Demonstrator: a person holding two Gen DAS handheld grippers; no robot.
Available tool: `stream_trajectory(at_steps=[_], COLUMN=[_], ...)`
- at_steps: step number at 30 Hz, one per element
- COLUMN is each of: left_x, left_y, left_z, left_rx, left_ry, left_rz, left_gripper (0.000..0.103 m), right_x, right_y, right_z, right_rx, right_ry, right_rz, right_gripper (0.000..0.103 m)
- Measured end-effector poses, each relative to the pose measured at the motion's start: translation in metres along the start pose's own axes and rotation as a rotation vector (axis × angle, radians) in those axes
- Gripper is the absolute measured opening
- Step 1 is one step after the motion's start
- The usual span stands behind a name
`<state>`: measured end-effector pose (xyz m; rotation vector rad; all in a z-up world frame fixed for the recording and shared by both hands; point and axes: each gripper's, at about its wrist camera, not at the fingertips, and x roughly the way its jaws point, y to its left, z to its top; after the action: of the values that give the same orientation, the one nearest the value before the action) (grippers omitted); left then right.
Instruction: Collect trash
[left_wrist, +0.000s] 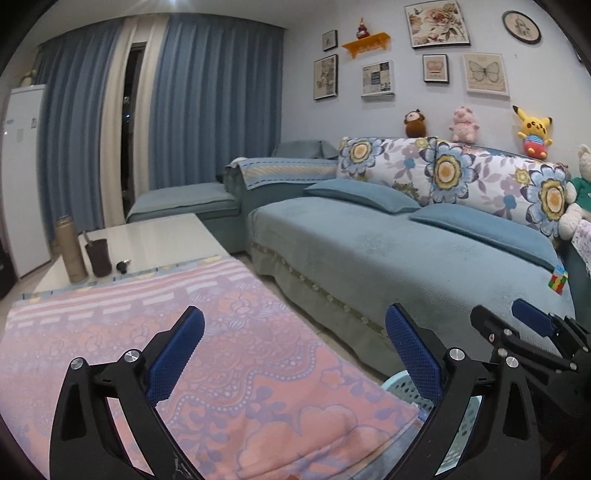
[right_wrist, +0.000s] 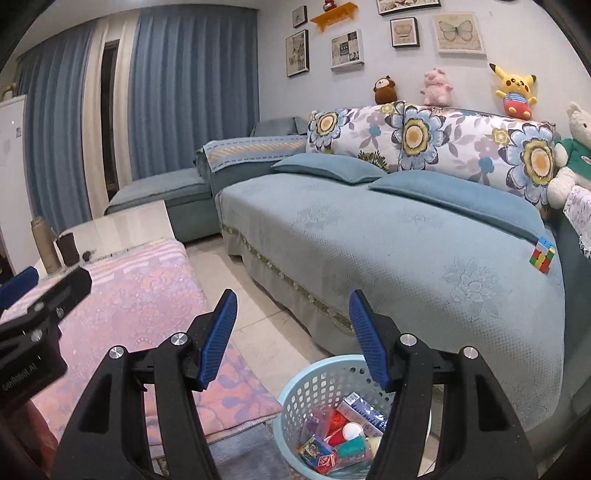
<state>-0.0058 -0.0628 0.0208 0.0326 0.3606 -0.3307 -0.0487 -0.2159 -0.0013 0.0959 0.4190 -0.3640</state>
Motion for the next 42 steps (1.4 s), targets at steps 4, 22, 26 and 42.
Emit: stream_trajectory(at_steps=[4,22,26,42], left_x=[0.003,0.007,0.007,0.011], left_y=[0.001,0.000,-0.001,0.006], left_z=[-0.002,-0.006,-0.006,-0.011], left_rx=[0.012,-0.001,0.001,0.006], left_ry=[0.009,0.022,0.021,0.025], left_rz=[0.016,0.029,0.033,0.043], left_gripper=[0.095,0.095,0.095,0.095], right_x=[-0.001,0.003,0.004,0.007], right_y=[0.008,0.010,0.012,0.008], right_z=[-0.005,-0.007,-0.008,-0.010], right_rx=[-0.045,-0.036,-0.038,-0.039], right_ry=[-0.012,0.010,0.014,0.031], right_rz=[-0.035,-0.009,-0.003,0.009], right_gripper=[0.059,0.070,0.070,0.073])
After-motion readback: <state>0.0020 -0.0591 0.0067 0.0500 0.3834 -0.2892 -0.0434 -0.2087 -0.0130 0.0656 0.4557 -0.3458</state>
